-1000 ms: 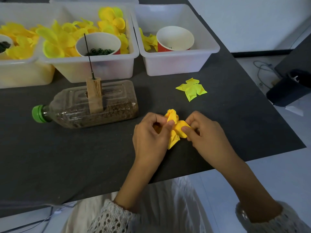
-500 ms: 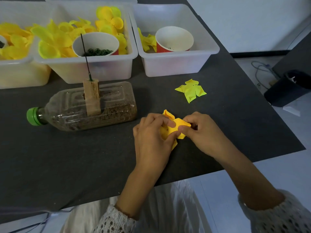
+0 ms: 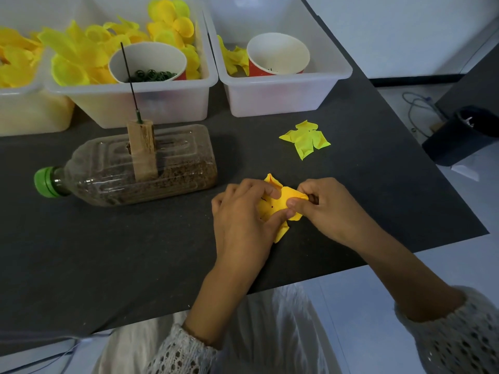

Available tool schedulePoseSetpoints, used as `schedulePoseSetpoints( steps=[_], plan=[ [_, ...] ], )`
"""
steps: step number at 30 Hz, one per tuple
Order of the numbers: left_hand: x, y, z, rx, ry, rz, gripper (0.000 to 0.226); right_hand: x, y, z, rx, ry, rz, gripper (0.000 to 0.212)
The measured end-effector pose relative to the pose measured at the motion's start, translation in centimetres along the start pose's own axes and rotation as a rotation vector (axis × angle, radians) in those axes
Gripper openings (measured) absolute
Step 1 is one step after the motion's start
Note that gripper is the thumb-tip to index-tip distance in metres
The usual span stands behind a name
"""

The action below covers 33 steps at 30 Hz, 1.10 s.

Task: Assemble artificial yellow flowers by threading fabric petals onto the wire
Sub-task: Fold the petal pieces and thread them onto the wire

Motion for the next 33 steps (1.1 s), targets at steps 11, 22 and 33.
schedulePoseSetpoints(
  steps=[11, 22, 33],
  plan=[
    [-0.2, -0.5, -0.2, -0.153, 0.015, -0.076, 0.017, 0.1, -0.1, 0.4, 0.12, 0.17, 0.0, 0.041],
    [-0.3, -1.4, -1.6, -0.496, 0.125, -0.173, 0.019, -1.5, 3.3, -2.9, 0.222, 0.201, 0.015, 0.041],
    [2.3, 1.9, -4.0, -0.879, 0.122, -0.163, 0.019, -2.9, 5.9, -5.2, 0.281, 0.276, 0.167, 0.038]
  ],
)
Point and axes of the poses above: each hand's wrist, its own x-axis towards the middle knuckle, its own z-axis out of the palm, y = z × x, the point moved 7 cm from there along x, towards the middle knuckle, and after that the axes turned 4 degrees about x, right-handed, at the moved point
